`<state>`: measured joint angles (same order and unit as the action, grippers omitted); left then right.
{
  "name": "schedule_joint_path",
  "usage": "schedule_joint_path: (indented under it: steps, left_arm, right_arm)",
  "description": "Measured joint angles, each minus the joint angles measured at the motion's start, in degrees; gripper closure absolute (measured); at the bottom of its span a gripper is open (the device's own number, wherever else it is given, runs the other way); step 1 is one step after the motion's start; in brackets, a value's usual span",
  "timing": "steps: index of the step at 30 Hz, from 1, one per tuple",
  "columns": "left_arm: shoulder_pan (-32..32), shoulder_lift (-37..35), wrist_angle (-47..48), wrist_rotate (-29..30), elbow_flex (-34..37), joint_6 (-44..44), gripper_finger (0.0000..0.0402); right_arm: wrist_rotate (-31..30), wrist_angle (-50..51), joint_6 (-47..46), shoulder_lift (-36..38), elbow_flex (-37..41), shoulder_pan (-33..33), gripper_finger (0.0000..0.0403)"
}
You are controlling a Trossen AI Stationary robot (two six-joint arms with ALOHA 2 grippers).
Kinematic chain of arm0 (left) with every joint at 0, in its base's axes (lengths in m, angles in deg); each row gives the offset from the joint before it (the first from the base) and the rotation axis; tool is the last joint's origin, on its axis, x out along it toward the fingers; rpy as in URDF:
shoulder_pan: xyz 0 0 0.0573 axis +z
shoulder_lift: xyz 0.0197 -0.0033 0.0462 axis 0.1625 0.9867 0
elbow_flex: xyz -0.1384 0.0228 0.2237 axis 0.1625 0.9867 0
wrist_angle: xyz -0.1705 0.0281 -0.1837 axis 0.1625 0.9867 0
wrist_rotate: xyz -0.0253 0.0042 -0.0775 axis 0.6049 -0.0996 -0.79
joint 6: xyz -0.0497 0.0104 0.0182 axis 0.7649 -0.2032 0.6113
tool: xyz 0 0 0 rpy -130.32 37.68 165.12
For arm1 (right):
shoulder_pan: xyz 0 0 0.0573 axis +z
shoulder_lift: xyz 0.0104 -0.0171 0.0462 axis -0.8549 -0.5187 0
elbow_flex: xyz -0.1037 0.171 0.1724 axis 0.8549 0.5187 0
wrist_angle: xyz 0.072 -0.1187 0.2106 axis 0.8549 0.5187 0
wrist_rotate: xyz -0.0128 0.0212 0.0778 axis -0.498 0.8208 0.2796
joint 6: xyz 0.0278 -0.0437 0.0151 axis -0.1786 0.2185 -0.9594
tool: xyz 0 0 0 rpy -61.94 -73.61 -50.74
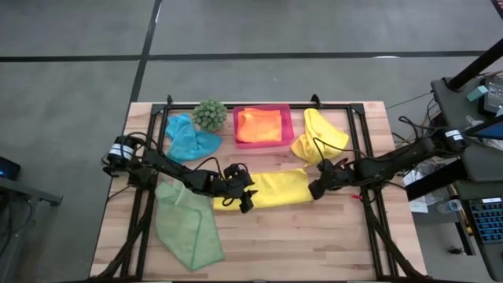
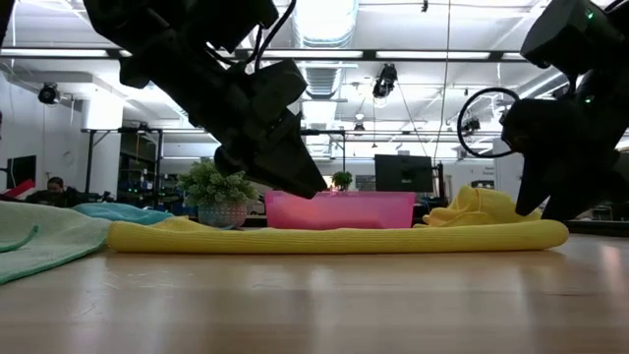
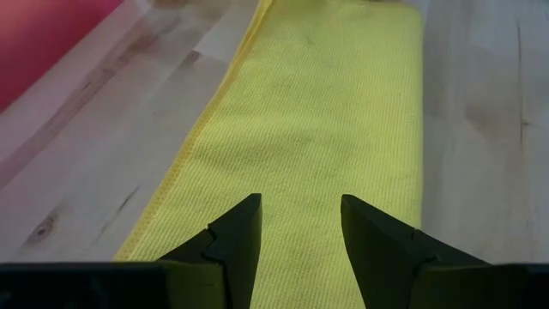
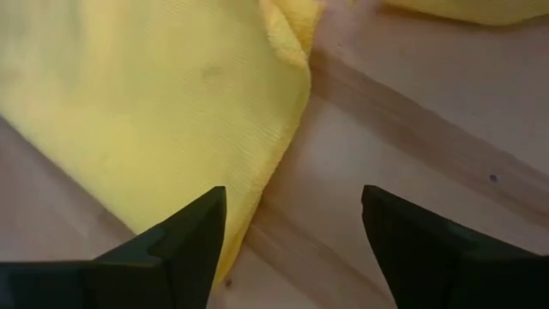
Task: Fold microfiber towels
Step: Fold the bottom yellow microfiber towel
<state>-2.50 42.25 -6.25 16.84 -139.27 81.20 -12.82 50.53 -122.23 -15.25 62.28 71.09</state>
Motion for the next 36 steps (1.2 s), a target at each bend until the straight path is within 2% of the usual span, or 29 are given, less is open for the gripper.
schedule_joint_path:
  steps: [7, 15, 21, 30, 36]
  left_arm:
    - [0.0, 0.0, 0.0, 0.1, 0.0, 0.0, 0.0256]
    - [0.4, 0.0, 0.0, 0.1, 0.0, 0.0, 0.0256]
    - [0.4, 0.0, -0.1, 0.1, 0.0, 0.0, 0.0256]
    - [0.4, 0.0, -0.5, 0.2, 0.0, 0.0, 0.0256]
    - [0.4, -0.3, -0.4, 0.2, 0.0, -0.1, 0.0256]
  right_arm:
    - [-1.5, -9.2, 0.3, -7.3, 0.0, 0.0, 0.0142]
    - [-3.3, -27.3, 4.1, -17.3, 0.0, 0.0, 0.0162]
    - [-4.5, -35.5, 5.6, -21.3, 0.0, -0.4, 0.0233]
    - [-6.0, -41.6, 10.0, -24.4, 0.0, -0.7, 0.0378]
    - [-6.0, -37.3, 11.8, -21.0, 0.0, -0.7, 0.0391]
